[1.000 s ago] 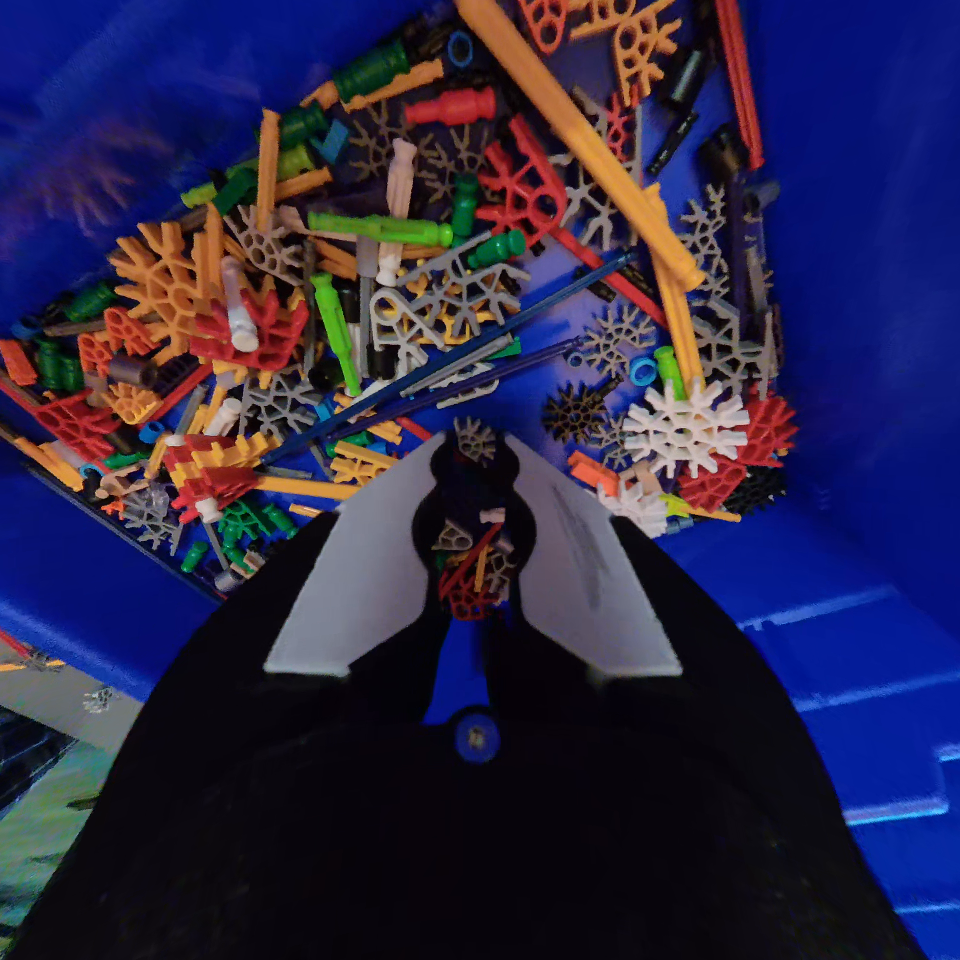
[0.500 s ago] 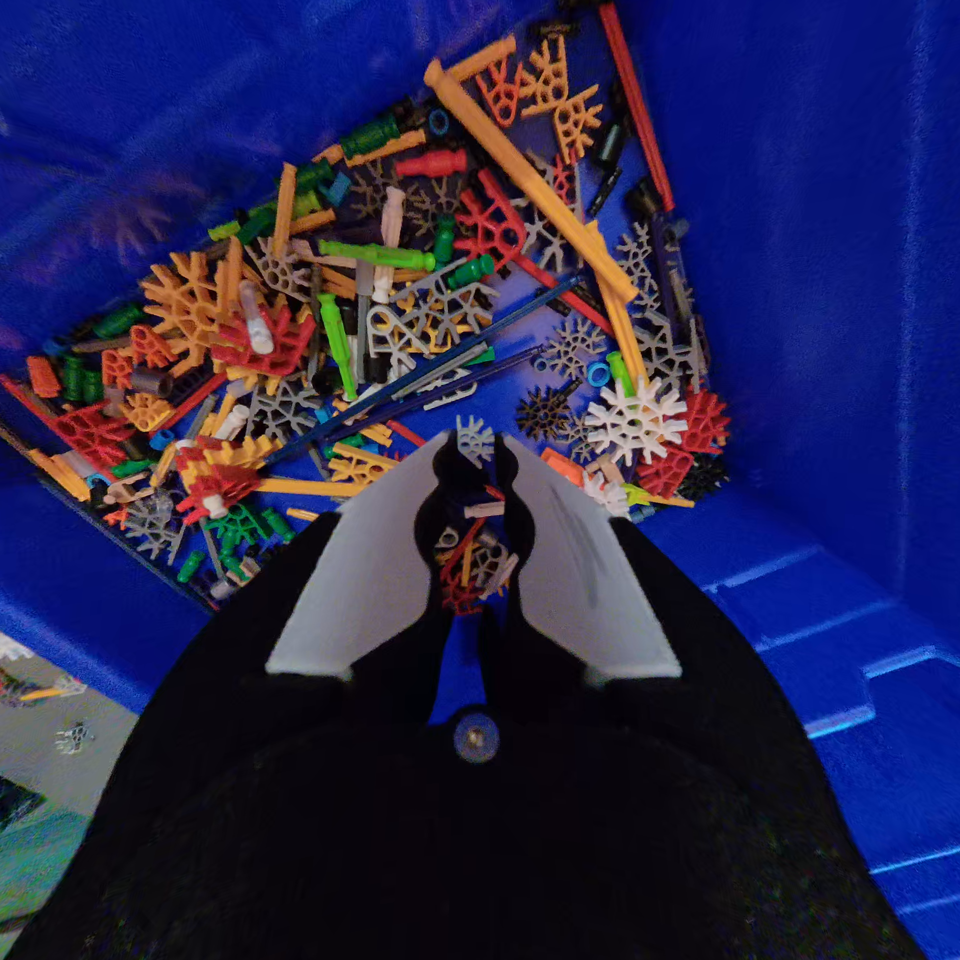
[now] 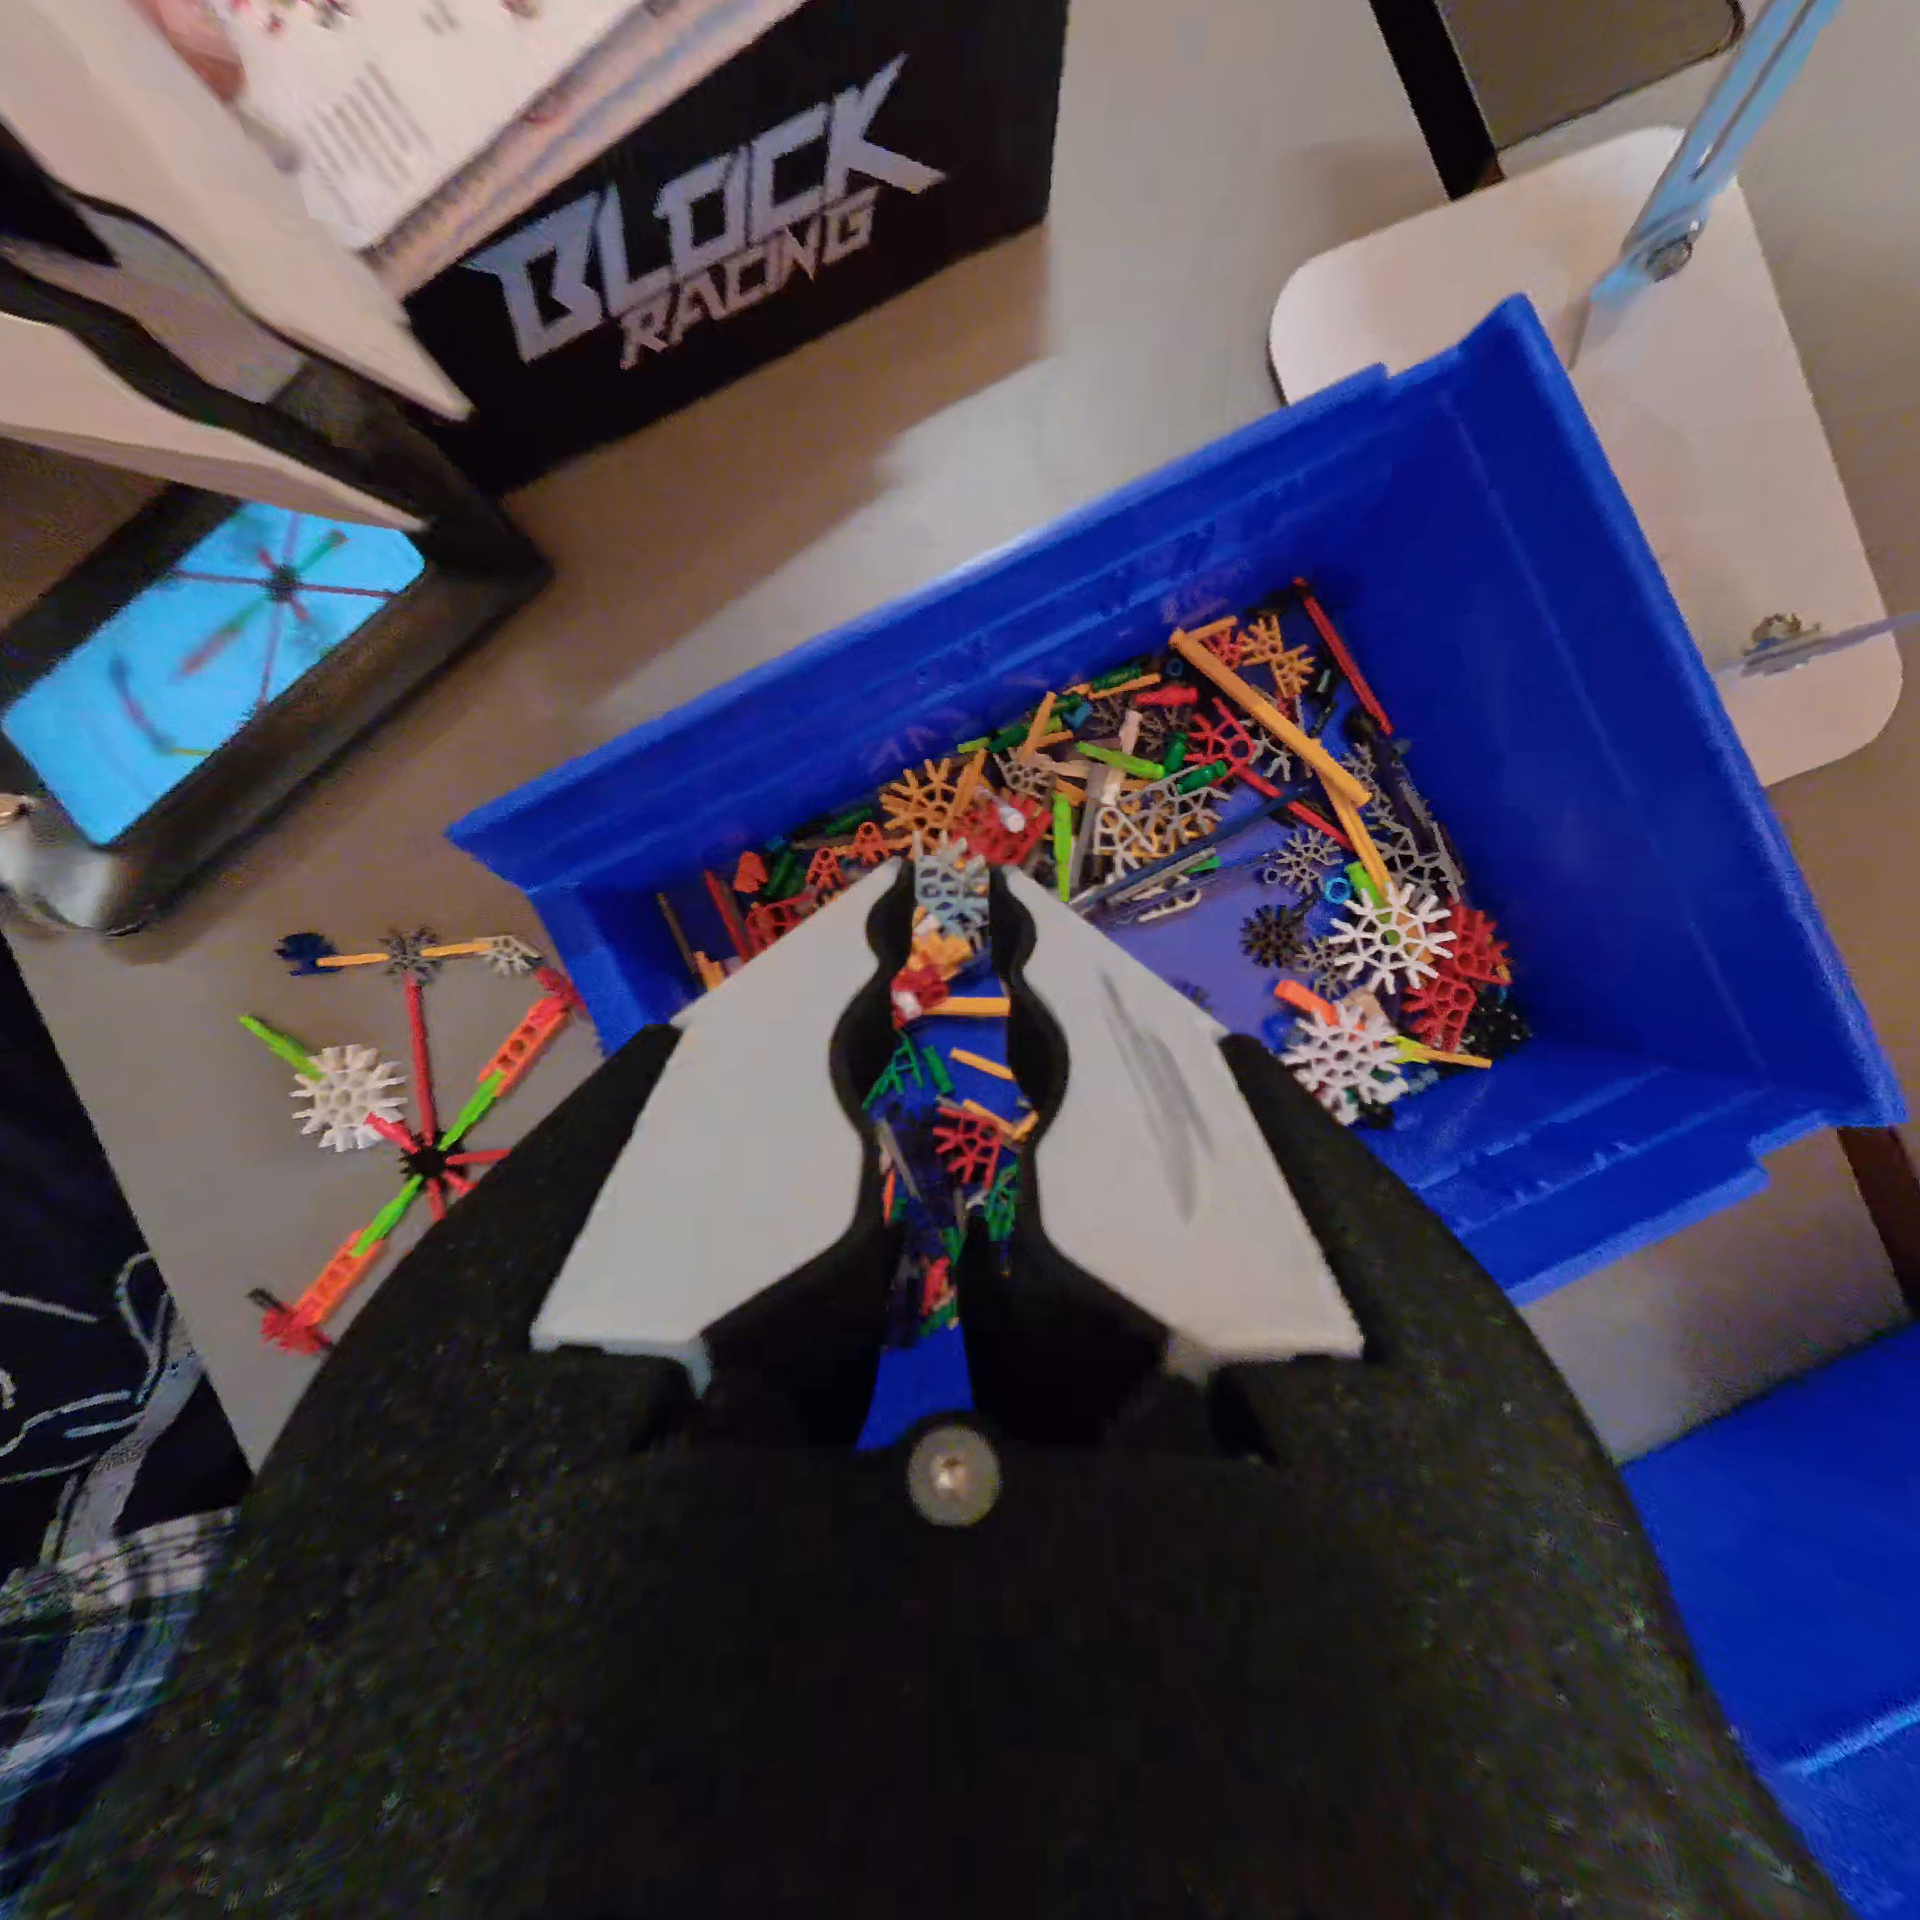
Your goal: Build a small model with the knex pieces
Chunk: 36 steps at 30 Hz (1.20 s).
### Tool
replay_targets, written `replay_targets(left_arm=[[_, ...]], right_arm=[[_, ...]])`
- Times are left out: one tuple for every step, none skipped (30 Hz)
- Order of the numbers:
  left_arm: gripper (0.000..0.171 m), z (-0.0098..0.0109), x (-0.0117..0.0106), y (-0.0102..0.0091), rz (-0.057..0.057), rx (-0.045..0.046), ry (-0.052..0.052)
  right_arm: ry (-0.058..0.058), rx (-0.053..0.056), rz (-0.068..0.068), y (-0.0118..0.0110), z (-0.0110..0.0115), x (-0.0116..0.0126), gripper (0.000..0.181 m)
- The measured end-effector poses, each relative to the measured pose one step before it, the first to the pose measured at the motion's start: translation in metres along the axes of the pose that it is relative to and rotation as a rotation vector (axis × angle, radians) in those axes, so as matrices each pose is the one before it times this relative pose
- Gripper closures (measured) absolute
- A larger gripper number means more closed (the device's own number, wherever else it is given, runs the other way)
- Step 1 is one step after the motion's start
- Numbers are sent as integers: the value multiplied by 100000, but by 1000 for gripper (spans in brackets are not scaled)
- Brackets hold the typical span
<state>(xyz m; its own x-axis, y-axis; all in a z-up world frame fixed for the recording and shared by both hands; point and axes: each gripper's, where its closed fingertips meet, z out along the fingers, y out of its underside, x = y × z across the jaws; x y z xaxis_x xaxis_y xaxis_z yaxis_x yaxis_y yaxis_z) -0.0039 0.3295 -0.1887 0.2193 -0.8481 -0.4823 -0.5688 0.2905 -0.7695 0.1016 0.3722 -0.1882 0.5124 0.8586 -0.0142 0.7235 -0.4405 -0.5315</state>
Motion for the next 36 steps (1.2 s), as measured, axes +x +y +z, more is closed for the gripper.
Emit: replay_targets(left_arm=[[156,-9,-1,-18,223,5,-154],[156,-29,2,-44,159,139,-122],[156,-41,12,-90,94,326,-27],[156,-50,12,-116,93,376,-18],[156,-54,11,-116,198,384,-124],[156,-46,38,-136,125,432,51],[156,-54,78,-147,-11,494,322],[156,-51,82,-188,223,655,207],[156,-41,90,-225,281,735,176],[156,-6,114,-216,113,576,385],[156,17,110,-154,353,202,282],[156,38,94,-112,697,-82,27],[156,45,123,-126,607,15,192],[156,37,149,-154,468,132,400],[156,21,189,-168,586,74,433],[156,11,233,-191,853,34,406],[156,-1,243,-236,1049,27,339],[156,-5,274,-295,1006,177,371],[156,-10,329,-355,809,374,681],[156,11,363,-373,866,339,878],[156,14,363,-328,1226,-40,761],[156,32,345,-325,1206,-115,595],[156,19,381,-373,928,29,905],[156,22,443,-478,987,406,1056],[156,36,472,-505,998,566,1141],[156,71,528,-497,895,489,1328],[156,124,587,-467,841,427,1603],[156,145,646,-428,938,283,1791],[156,182,656,-382,1155,-42,1700],[156,214,667,-343,1072,-216,1800],[156,250,744,-353,886,-87,2297],[156,282,797,-351,963,-57,2606],[156,312,774,-291,1227,-367,2579],[156,358,752,-221,1050,-662,2594],[156,405,752,-178,950,-762,2754],[156,429,753,-124,1048,-778,2891]], right_arm=[[0,2249,-357,-20,-631,-830,168],[280,2115,-217,45,-583,-776,168],[-11,1514,-575,171,-539,-840,168],[-516,1774,-465,205,-540,-933,168],[-827,2096,331,209,-521,-949,168],[-765,1118,247,403,-440,-947,168],[423,579,-515,543,-403,-781,168],[700,681,17,597,-414,-673,168],[-103,398,681,717,-345,-710,168],[-611,23,705,835,-285,-723,168],[-693,595,834,767,-263,-694,168],[-862,1167,1025,674,-240,-704,168],[-1759,619,1085,783,-167,-831,168],[-1307,-359,995,928,-126,-777,168],[-132,-410,442,927,-112,-621,168],[-338,-110,457,888,-64,-620,168],[-1186,91,828,884,18,-711,168],[-593,128,394,885,108,-614,168],[678,-237,-1385,914,174,-508,168],[1120,-938,-2619,997,195,-523,168],[1334,-334,-1885,854,165,-486,168],[946,768,-1315,633,129,-510,168],[2227,1709,-2912,436,54,-373,168],[3219,2530,-3740,270,-18,-262,168],[1463,2238,-2124,249,-36,-436,168],[761,2064,-1928,217,-5,-528,168],[2654,1647,-3409,214,8,-274,168],[3199,83,-2914,351,42,-132,168],[1570,-1223,-2239,420,71,-314,168],[1703,-971,-2253,322,60,-280,168],[1488,-1617,-1582,377,106,-248,168],[-235,-2395,-853,506,162,-452,168],[-968,-1786,-593,411,179,-545,168],[-1143,-682,-644,264,172,-560,168],[-1361,-871,-1207,287,189,-594,168],[-463,-1839,-1327,416,189,-385,168]])
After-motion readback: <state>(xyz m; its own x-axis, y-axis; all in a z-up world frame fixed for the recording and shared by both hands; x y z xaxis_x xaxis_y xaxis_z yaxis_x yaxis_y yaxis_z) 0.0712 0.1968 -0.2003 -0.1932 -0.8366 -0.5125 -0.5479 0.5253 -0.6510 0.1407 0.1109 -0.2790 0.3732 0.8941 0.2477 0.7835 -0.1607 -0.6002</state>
